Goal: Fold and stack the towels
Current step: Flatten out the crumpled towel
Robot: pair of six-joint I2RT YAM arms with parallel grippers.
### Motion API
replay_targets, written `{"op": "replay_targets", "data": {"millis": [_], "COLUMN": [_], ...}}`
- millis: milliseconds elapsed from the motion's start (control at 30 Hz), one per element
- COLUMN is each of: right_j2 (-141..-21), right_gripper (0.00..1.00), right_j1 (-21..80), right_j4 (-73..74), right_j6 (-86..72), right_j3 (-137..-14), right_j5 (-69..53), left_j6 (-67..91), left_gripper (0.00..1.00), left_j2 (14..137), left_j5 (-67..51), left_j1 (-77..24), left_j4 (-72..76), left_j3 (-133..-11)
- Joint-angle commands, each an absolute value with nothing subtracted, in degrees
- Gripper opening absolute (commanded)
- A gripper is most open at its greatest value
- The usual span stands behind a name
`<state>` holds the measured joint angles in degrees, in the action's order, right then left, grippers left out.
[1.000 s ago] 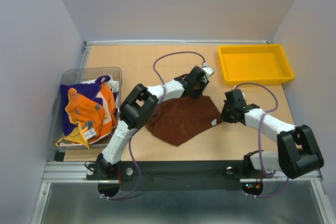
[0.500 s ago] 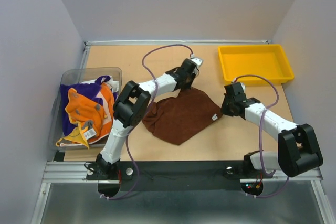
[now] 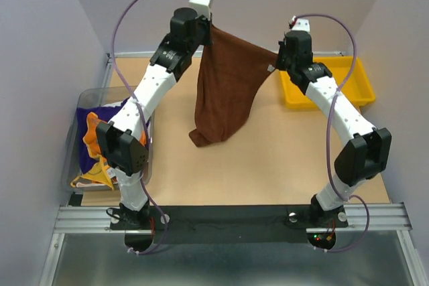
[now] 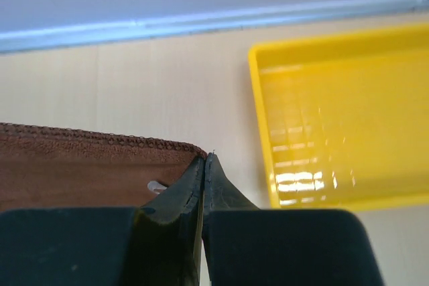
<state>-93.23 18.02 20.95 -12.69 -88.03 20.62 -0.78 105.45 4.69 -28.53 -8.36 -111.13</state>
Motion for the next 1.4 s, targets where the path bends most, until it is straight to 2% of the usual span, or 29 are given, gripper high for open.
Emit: {"op": "replay_targets", "data": {"millis": [0, 200, 300, 400, 500, 633, 767, 967, 1067, 1100, 1233, 1367], "right_j2": [-97.53, -109.13, -113.89, -114.96, -114.0, -111.37, -105.57, -90.11, -81.06, -74.6, -69.09, -66.19], "right_gripper": [0.0, 0.01, 0.0, 0.01, 0.0, 0.0, 0.0, 0.0, 0.0, 0.0, 0.01, 0.0], "right_j1": [17.49, 16.96, 16.35, 16.0, 15.82, 15.82, 15.91, 15.82, 15.82, 15.82, 15.82, 15.82], "right_j4": [18.64, 14.33, 10.47, 2.66, -7.7, -12.64, -14.68, -14.5, -11.61, -9.69, -7.3, -4.22], "right_j6": [-2.75, 7.36, 10.62, 12.39, 14.59, 16.87, 18.37, 18.28, 16.62, 15.39, 13.54, 13.36], "right_j3": [-103.94, -128.35, -136.38, -136.94, -133.35, -125.9, -117.53, -94.95, -85.1, -78.73, -74.45, -76.37], "right_j5": [22.59, 20.04, 19.51, 18.81, 19.16, 16.7, 14.86, 8.88, 4.24, 2.48, 1.41, 1.67], "left_j6": [-4.56, -4.13, -3.25, -0.98, 2.19, 0.71, 0.26, 2.27, 5.61, 7.28, 9.4, 9.49], "left_gripper": [0.0, 0.0, 0.0, 0.0, 0.0, 0.0, 0.0, 0.0, 0.0, 0.0, 0.0, 0.0], "left_j2": [102.74, 104.58, 106.08, 106.96, 107.31, 105.13, 99.07, 84.57, 75.17, 68.62, 62.68, 60.21], "left_j5": [4.31, 2.2, 0.8, -2.0, -6.41, -11.06, -14.06, -17.48, -18.72, -20.72, -20.92, -20.22], "left_j1": [-26.29, -22.51, -20.32, -18.2, -15.39, -14.68, -14.77, -14.85, -14.94, -15.38, -15.56, -15.64], "left_j4": [-7.39, -1.77, 2.1, 6.05, 9.57, 10.28, 13.18, 16.6, 17.67, 18.1, 17.5, 12.84], "left_j3": [-121.27, -130.95, -134.73, -137.54, -138.25, -134.75, -120.29, -99.26, -82.83, -74.88, -70.23, -73.99]}}
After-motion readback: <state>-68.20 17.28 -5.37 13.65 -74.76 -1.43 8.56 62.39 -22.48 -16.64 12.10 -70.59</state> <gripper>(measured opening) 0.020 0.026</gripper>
